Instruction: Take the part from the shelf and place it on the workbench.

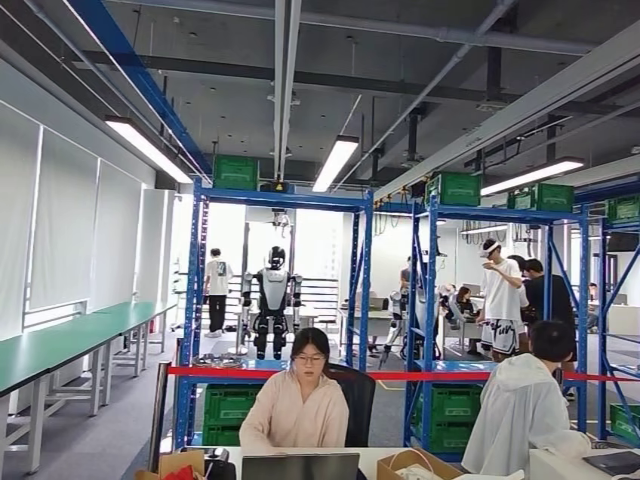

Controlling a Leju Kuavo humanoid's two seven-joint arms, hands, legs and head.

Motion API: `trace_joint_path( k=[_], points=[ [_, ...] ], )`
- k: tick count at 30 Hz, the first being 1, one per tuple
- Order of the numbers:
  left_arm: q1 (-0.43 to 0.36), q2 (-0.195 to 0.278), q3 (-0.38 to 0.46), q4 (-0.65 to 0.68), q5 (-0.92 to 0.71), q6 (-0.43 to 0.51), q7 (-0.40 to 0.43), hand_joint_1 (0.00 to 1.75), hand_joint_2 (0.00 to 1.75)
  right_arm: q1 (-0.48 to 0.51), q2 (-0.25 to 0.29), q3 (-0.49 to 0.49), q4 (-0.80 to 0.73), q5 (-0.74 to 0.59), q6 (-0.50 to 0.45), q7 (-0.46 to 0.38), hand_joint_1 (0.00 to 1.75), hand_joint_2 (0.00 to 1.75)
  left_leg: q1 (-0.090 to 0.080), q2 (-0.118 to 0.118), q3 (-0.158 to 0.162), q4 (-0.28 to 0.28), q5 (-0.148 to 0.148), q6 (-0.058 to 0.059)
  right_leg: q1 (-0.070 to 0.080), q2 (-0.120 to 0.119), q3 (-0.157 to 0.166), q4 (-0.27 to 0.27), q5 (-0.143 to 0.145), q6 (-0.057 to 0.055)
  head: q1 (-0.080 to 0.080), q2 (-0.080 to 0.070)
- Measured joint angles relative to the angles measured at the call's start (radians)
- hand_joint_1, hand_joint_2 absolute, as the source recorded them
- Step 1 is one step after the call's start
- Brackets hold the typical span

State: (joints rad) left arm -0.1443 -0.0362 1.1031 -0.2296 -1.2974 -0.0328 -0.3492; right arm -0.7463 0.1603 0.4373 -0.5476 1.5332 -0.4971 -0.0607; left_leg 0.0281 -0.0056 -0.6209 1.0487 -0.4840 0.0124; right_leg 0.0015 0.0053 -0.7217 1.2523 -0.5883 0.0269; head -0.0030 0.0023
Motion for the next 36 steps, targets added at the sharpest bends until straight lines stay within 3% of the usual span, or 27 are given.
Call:
trace_joint_path(
  k=[1, 2, 3, 5, 7, 11, 13, 15, 16, 17, 18, 20, 22, 24, 27, 28, 31, 32, 33, 34, 36],
  points=[
    [0.0, 0.0, -0.002, 0.0, 0.0, 0.0, 0.002, 0.0, 0.0, 0.005, 0.0, 0.0, -0.001, 0.003, -0.002, 0.0, 0.0, 0.0, 0.0, 0.0, 0.0, 0.0, 0.0, 0.0, -0.002, 0.0, -0.022, 0.049, -0.014, 0.002, 0.0, 0.0],
    [0.001, 0.0, -0.003, 0.0, 0.0, 0.0, 0.003, 0.0, 0.0, 0.01, 0.0, 0.0, -0.003, 0.006, -0.003, 0.0, 0.0, 0.0, 0.0, 0.0, 0.001, 0.0, 0.0, 0.0, -0.003, 0.0, -0.028, 0.062, -0.01, 0.003, 0.0, 0.0],
    [0.002, 0.0, -0.005, 0.0, 0.0, 0.0, 0.005, 0.0, 0.0, 0.014, 0.0, -0.001, -0.007, 0.007, -0.005, 0.0, 0.0, 0.0, 0.0, 0.0, 0.002, 0.0, 0.0, 0.0, -0.004, 0.0, -0.014, 0.033, 0.012, 0.002, 0.0, 0.0],
    [0.001, 0.0, -0.007, 0.0, 0.0, 0.0, 0.008, 0.0, 0.0, 0.016, -0.001, -0.003, -0.018, 0.004, -0.008, -0.008, 0.0, 0.0, 0.0, -0.001, 0.005, 0.0, -0.001, -0.002, -0.002, 0.0, 0.054, -0.102, 0.076, -0.006, 0.0, 0.0],
    [0.0, 0.0, -0.009, 0.0, 0.0, 0.0, 0.01, 0.0, 0.0, 0.015, -0.001, -0.01, -0.031, -0.017, -0.013, -0.037, 0.0, 0.0, -0.001, -0.001, 0.006, -0.002, -0.002, -0.007, 0.003, 0.001, 0.103, -0.204, 0.108, -0.015, 0.0, 0.0],
    [0.001, 0.0, -0.015, 0.0, 0.001, -0.003, 0.015, 0.0, 0.0, 0.036, -0.004, -0.039, -0.093, -0.173, 0.0, -0.196, 0.0, 0.0, 0.0, 0.0, 0.007, -0.008, -0.006, -0.027, 0.006, 0.001, 0.113, -0.233, 0.116, -0.036, 0.0, 0.0],
    [-0.001, 0.001, -0.019, 0.0, 0.002, -0.007, 0.018, 0.0, 0.0, 0.054, -0.004, -0.058, -0.157, -0.31, 0.047, -0.302, 0.0, 0.0, 0.0, 0.0, -0.015, 0.047, -0.048, -0.031, 0.002, -0.001, 0.118, -0.245, 0.123, -0.048, 0.0, 0.0],
    [-0.003, 0.002, -0.022, 0.0, 0.005, -0.01, 0.02, 0.0, 0.0, 0.084, -0.004, -0.082, -0.242, -0.491, 0.128, -0.405, 0.0, 0.0, -0.002, 0.0, -0.069, 0.175, -0.113, -0.032, 0.005, -0.003, 0.118, -0.246, 0.123, -0.051, 0.001, 0.0],
    [-0.003, 0.002, -0.023, 0.0, 0.006, -0.011, 0.02, 0.0, 0.0, 0.104, -0.004, -0.096, -0.291, -0.576, 0.172, -0.444, 0.0, 0.0, -0.002, 0.0, -0.094, 0.231, -0.132, -0.033, 0.006, -0.003, 0.118, -0.245, 0.122, -0.052, 0.001, 0.0],
    [-0.003, 0.003, -0.023, 0.0, 0.008, -0.011, 0.021, 0.0, 0.0, 0.123, -0.004, -0.109, -0.34, -0.654, 0.214, -0.475, 0.0, 0.0, -0.002, 0.0, -0.104, 0.256, -0.133, -0.035, 0.007, -0.003, 0.119, -0.245, 0.122, -0.052, 0.001, 0.0],
    [-0.004, 0.004, -0.024, 0.0, 0.01, -0.012, 0.021, 0.0, 0.0, 0.142, -0.004, -0.122, -0.389, -0.727, 0.256, -0.5, 0.0, 0.0, -0.002, 0.0, -0.097, 0.242, -0.115, -0.036, 0.007, -0.003, 0.119, -0.244, 0.121, -0.052, 0.001, 0.0],
    [-0.006, 0.005, -0.025, 0.0, 0.02, -0.016, 0.02, 0.0, 0.0, 0.183, 0.004, -0.157, -0.504, -0.926, 0.375, -0.555, 0.0, 0.0, 0.0, 0.001, -0.042, 0.124, -0.049, -0.036, 0.006, -0.001, 0.12, -0.238, 0.116, -0.048, 0.001, 0.0],
    [-0.008, 0.005, -0.025, 0.0, 0.04, -0.027, 0.017, 0.0, 0.0, 0.24, 0.024, -0.214, -0.663, -1.235, 0.562, -0.601, 0.0, 0.0, 0.0, 0.0, 0.004, 0.023, -0.013, -0.033, 0.011, -0.001, 0.114, -0.225, 0.109, -0.039, 0.001, 0.0],
    [-0.004, 0.006, -0.025, 0.0, 0.061, -0.037, 0.013, 0.0, 0.0, 0.299, 0.046, -0.273, -0.837, -1.52, 0.731, -0.606, 0.0, 0.0, -0.003, -0.002, 0.011, 0.003, -0.015, -0.025, 0.014, -0.002, 0.106, -0.217, 0.106, -0.032, 0.0, 0.0],
    [0.005, 0.007, -0.022, 0.0, 0.08, -0.044, 0.008, 0.0, 0.0, 0.364, 0.068, -0.338, -1.039, -1.669, 0.847, -0.589, 0.0, 0.0, -0.001, -0.002, 0.012, 0.001, -0.013, -0.011, 0.01, -0.002, 0.1, -0.198, 0.087, -0.02, 0.0, 0.0],
    [0.006, 0.007, -0.021, 0.0, 0.086, -0.044, 0.004, 0.0, 0.0, 0.38, 0.072, -0.352, -1.088, -1.68, 0.873, -0.589, 0.0, 0.0, 0.0, 0.0, 0.013, 0.0, -0.012, -0.006, 0.007, -0.002, 0.086, -0.162, 0.063, -0.014, 0.0, 0.0],
    [0.01, 0.01, -0.015, 0.0, 0.109, -0.038, -0.012, 0.0, 0.0, 0.446, 0.08, -0.377, -1.217, -1.727, 0.969, -0.589, 0.0, 0.0, 0.0, 0.003, 0.014, 0.0, -0.01, 0.001, -0.001, -0.003, 0.011, 0.022, -0.031, -0.001, 0.0, 0.0],
    [0.016, 0.011, -0.011, 0.0, 0.117, -0.034, -0.018, 0.0, 0.0, 0.475, 0.081, -0.381, -1.256, -1.742, 0.996, -0.586, 0.0, 0.0, 0.0, 0.003, 0.014, 0.0, -0.01, 0.001, -0.003, -0.003, -0.002, 0.056, -0.041, 0.0, 0.0, 0.0],
    [0.024, 0.012, -0.006, 0.0, 0.124, -0.03, -0.025, 0.0, 0.0, 0.504, 0.081, -0.384, -1.294, -1.754, 1.017, -0.583, 0.0, 0.0, 0.0, 0.003, 0.014, 0.0, -0.01, 0.001, -0.003, -0.003, 0.003, 0.052, -0.031, 0.0, 0.0, 0.0],
    [0.032, 0.014, 0.0, 0.0, 0.13, -0.026, -0.03, 0.0, 0.0, 0.531, 0.081, -0.386, -1.327, -1.762, 1.034, -0.58, 0.0, 0.0, 0.0, 0.003, 0.014, 0.0, -0.01, 0.001, -0.004, -0.003, 0.028, 0.008, -0.005, -0.001, 0.0, 0.0],
    [0.045, 0.015, 0.011, 0.0, 0.141, -0.02, -0.039, 0.0, 0.0, 0.577, 0.081, -0.387, -1.379, -1.767, 1.06, -0.581, 0.0, 0.0, -0.002, 0.002, 0.014, 0.0, -0.009, -0.001, -0.002, -0.002, 0.102, -0.133, 0.054, -0.008, 0.0, 0.0]
  ],
)
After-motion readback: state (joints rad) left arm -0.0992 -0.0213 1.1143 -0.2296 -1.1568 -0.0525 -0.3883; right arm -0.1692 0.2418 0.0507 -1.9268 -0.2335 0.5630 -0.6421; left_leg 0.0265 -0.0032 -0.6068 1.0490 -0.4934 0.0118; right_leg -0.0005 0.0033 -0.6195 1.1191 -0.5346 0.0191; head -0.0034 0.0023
